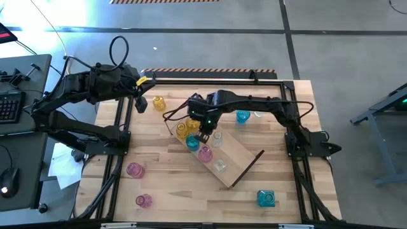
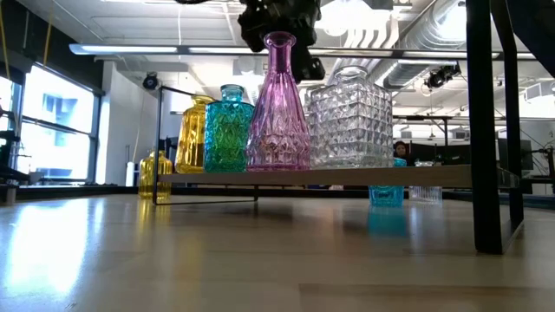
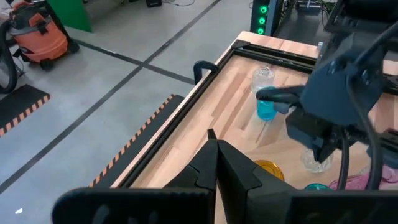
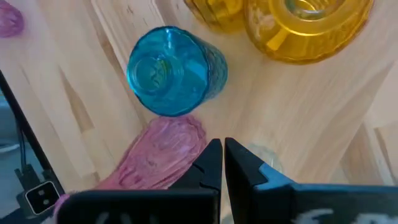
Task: Sort vases onto shelf
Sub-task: Put the left crystal vase on the shelf
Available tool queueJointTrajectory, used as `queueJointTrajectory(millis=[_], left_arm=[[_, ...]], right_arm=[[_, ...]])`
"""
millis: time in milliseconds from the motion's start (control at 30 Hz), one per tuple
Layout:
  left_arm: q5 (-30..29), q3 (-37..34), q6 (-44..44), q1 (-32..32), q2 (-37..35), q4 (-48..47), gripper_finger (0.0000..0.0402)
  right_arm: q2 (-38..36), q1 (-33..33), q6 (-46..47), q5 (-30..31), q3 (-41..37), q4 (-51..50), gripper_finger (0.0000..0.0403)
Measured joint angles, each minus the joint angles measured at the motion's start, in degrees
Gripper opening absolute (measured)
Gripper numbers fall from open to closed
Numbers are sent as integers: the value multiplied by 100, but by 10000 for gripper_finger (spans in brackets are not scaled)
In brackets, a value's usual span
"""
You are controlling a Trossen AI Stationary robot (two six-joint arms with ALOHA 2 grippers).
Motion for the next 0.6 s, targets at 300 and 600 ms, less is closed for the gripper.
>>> queueJointTrajectory(millis=[300, 600], left_arm=[[150, 1, -36, -2, 0, -44, 0], [187, 1, -61, 2, 0, -75, 0]], right_arm=[[263, -7, -109, 2, -2, -265, 0], [276, -61, 44, 7, -2, -630, 0]])
